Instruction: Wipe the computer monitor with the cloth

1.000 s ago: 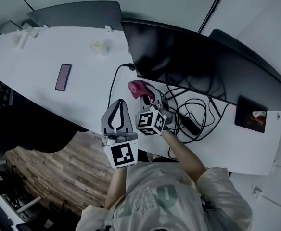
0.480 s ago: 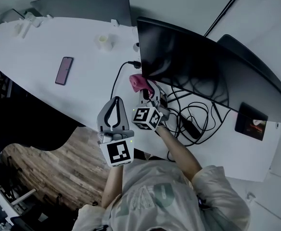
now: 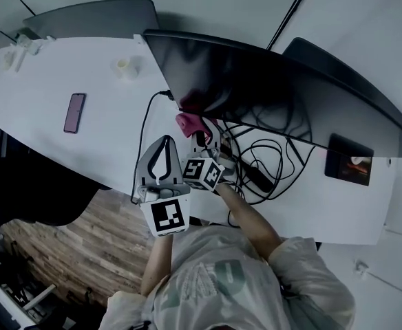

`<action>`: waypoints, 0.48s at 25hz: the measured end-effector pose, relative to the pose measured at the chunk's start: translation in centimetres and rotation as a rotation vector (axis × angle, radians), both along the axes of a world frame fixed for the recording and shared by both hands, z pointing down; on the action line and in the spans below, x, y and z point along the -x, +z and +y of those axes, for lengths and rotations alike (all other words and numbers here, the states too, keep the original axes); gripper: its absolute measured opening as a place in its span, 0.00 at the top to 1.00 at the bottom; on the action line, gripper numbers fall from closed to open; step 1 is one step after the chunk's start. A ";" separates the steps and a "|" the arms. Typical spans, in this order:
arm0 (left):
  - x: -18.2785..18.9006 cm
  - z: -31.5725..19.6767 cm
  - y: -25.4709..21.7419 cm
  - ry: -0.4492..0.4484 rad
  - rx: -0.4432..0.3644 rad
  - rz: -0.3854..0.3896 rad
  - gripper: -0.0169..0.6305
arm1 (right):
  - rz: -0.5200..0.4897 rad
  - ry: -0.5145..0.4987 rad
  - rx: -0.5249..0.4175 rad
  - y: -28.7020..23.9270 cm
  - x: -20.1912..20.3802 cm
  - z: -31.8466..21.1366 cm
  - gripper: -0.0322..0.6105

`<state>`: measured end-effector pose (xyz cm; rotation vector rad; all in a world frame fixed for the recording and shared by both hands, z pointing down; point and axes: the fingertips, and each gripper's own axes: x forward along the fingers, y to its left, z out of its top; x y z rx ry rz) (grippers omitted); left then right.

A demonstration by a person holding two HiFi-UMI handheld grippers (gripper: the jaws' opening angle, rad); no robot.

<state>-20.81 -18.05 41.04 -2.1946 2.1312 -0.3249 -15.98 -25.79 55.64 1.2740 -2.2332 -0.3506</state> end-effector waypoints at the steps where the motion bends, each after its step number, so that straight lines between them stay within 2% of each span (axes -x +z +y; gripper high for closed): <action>1: -0.5 -0.2 0.0 0.012 -0.001 -0.004 0.95 | 0.001 0.009 0.000 -0.2 -0.5 0.0 0.86; 12: -5.7 -1.7 -0.5 0.111 -0.017 -0.004 0.95 | 0.008 0.186 -0.006 1.1 -9.2 0.1 0.86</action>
